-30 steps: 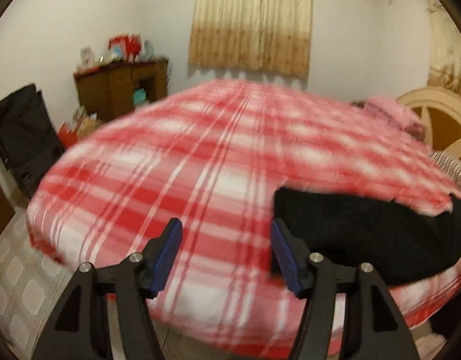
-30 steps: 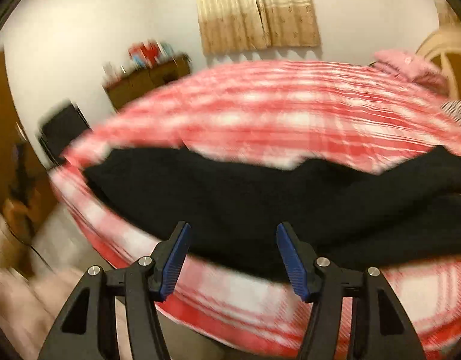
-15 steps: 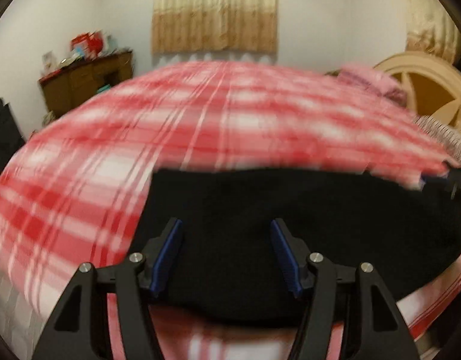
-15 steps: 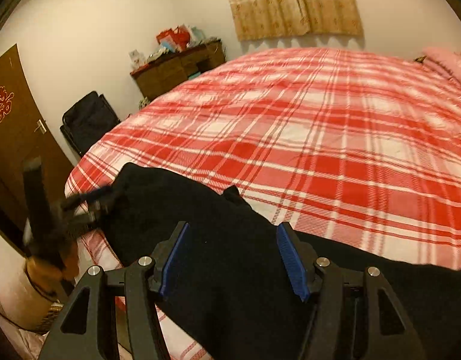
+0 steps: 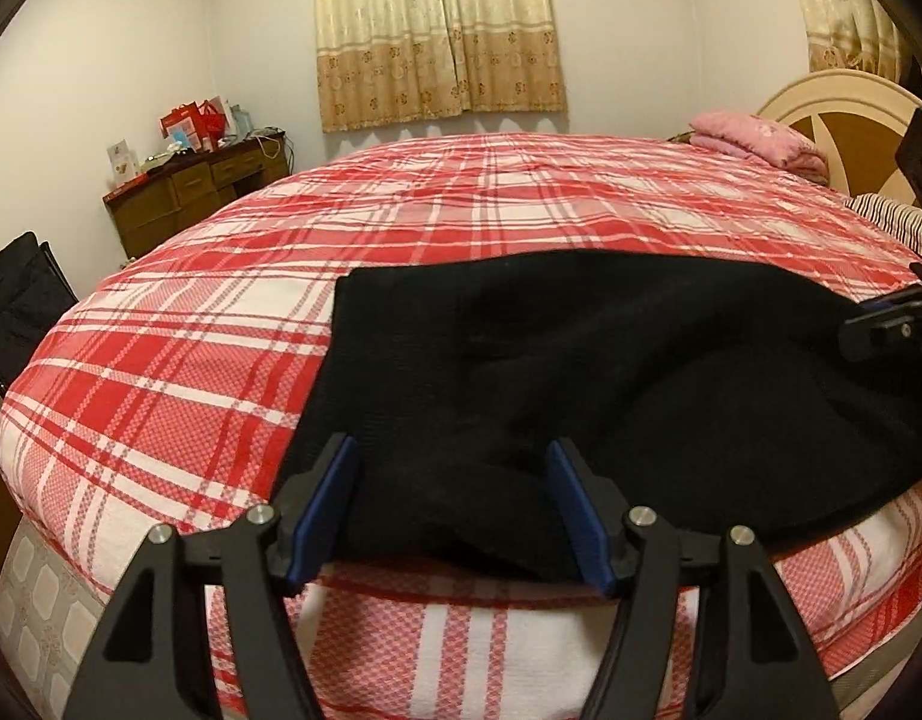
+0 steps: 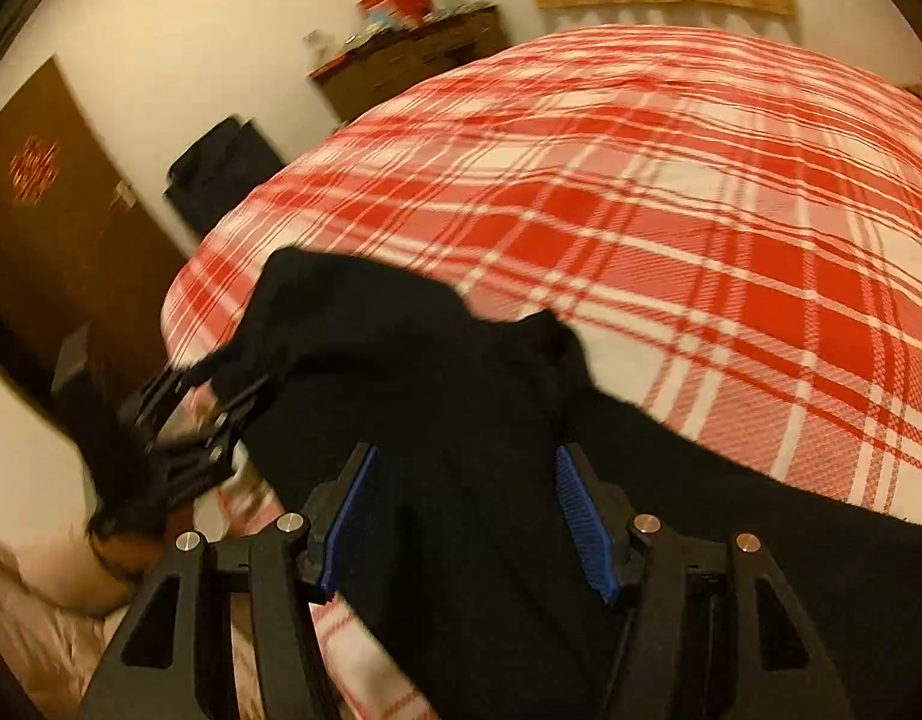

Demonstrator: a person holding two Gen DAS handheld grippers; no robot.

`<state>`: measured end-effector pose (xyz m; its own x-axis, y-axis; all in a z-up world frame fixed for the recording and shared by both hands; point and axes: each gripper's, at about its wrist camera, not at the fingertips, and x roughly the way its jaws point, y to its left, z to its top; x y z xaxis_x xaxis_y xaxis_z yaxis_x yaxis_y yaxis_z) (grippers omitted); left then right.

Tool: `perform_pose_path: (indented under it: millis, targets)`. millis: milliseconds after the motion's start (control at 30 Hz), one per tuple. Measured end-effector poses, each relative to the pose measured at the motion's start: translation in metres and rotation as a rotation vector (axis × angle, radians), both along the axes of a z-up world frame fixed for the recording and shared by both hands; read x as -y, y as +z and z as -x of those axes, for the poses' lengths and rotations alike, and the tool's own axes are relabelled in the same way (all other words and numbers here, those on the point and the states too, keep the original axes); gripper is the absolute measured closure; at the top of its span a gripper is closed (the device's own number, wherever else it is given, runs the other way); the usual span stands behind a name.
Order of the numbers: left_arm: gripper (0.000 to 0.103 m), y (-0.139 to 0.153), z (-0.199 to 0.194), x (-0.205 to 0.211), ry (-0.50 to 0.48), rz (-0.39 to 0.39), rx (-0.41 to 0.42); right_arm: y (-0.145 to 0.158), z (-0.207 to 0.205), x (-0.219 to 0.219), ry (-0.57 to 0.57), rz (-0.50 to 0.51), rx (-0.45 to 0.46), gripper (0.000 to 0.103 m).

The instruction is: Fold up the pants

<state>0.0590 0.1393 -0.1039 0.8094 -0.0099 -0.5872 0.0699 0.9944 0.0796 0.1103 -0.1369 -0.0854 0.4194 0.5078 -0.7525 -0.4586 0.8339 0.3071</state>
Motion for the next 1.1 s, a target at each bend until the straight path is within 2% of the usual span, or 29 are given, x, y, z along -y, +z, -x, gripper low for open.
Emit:
perform_pose_path:
  millis: [67,167,267,400,500,700,900,1000,1100]
  targets:
    - [0.033,0.000,0.000,0.000,0.002,0.003,0.002,0.000,-0.007,0.006,-0.053,0.006,0.015,0.041]
    - [0.033,0.000,0.001,0.001,0.005,0.005,0.001,-0.006,-0.026,0.010,-0.087,-0.071,-0.026,0.041]
    - [0.033,0.000,0.000,0.002,0.004,0.007,-0.001,-0.005,-0.027,0.002,-0.046,-0.066,-0.032,0.041]
    - [0.032,0.000,0.000,0.001,0.004,0.007,-0.001,-0.007,-0.023,-0.007,0.069,-0.157,-0.132,0.041]
    - [0.030,0.000,0.000,0.001,0.004,0.009,0.000,-0.009,-0.024,-0.006,0.072,-0.179,-0.137,0.039]
    - [0.028,0.000,0.000,0.001,0.004,0.006,-0.001,-0.025,-0.058,0.002,-0.010,-0.459,-0.204,0.037]
    - [0.028,0.000,0.000,0.002,0.008,0.009,-0.001,-0.017,-0.080,0.027,-0.087,-0.608,-0.222,0.037]
    - [0.028,-0.001,0.000,0.004,0.011,0.004,-0.001,-0.025,-0.089,0.049,-0.126,-0.712,-0.289,0.039]
    - [0.028,-0.001,0.000,0.005,0.009,0.007,-0.002,-0.025,-0.095,0.062,-0.160,-0.745,-0.302,0.040]
